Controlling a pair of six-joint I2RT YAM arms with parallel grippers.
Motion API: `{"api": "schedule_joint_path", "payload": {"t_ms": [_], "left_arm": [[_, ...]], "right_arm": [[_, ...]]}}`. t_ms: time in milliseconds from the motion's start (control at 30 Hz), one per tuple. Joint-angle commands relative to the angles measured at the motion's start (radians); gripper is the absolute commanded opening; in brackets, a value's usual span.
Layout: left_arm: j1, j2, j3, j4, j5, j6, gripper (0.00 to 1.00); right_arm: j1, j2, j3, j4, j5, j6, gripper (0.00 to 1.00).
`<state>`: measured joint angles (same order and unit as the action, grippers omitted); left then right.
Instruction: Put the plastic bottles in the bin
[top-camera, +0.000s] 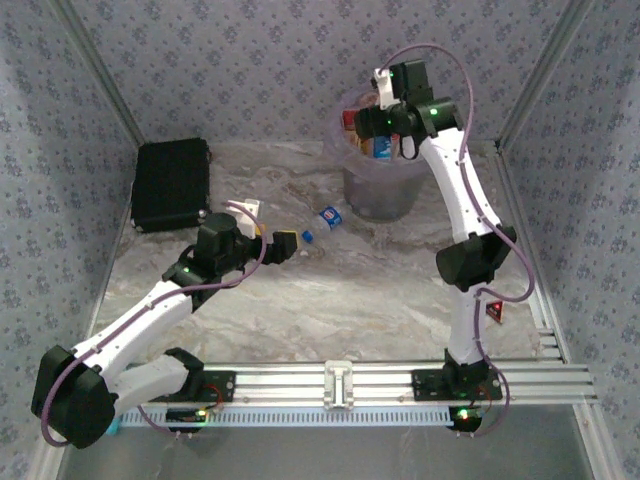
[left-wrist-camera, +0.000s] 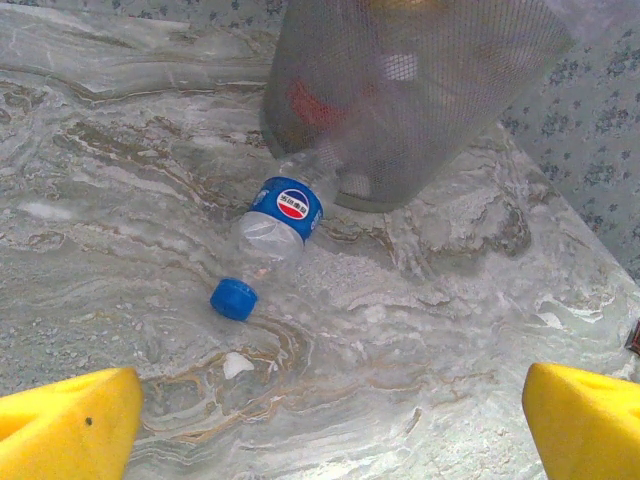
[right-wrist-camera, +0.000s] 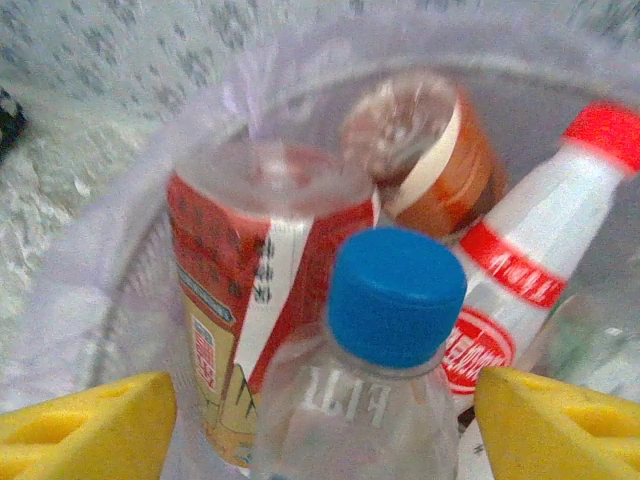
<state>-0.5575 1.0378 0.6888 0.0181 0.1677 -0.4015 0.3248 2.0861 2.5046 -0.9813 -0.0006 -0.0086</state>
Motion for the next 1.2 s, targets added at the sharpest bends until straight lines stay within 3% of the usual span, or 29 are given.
{"api": "schedule_joint_path", "payload": {"t_ms": [0, 167, 367, 800, 900, 1000, 1167], "left_arm": [[-0.005, 0.007, 0.017, 0.0, 0.003, 0.018, 0.97], [-0.004, 0.023, 0.025, -0.002, 0.004, 0.023, 0.97], [-0.005, 0.07, 0.035, -0.017, 0.009, 0.046, 0.97], [-0.006, 0.258, 0.11, -0.038, 0.04, 0.106, 0.96], [-0.007, 0.305, 0.138, -0.026, 0.042, 0.132, 0.96], [-0.007, 0.366, 0.178, -0.02, 0.054, 0.169, 0.98], [-0.006, 0.488, 0.27, -0.042, 0.062, 0.259, 1.0]], "right_arm": [[-0.021, -0.027, 0.056, -0.044, -0.012, 0.006, 0.81], [-0.051, -0.013, 0.047, -0.031, -0.064, 0.044, 0.63], [-0.065, 0.021, 0.011, -0.02, -0.09, 0.077, 0.53], [-0.075, 0.012, -0.042, 0.022, -0.168, 0.125, 0.49], [-0.083, -0.028, -0.019, 0.004, -0.164, 0.119, 0.55], [-0.094, -0.106, -0.064, 0.002, -0.157, 0.116, 0.67], [-0.118, -0.325, -0.315, 0.075, -0.171, 0.118, 0.84]]}}
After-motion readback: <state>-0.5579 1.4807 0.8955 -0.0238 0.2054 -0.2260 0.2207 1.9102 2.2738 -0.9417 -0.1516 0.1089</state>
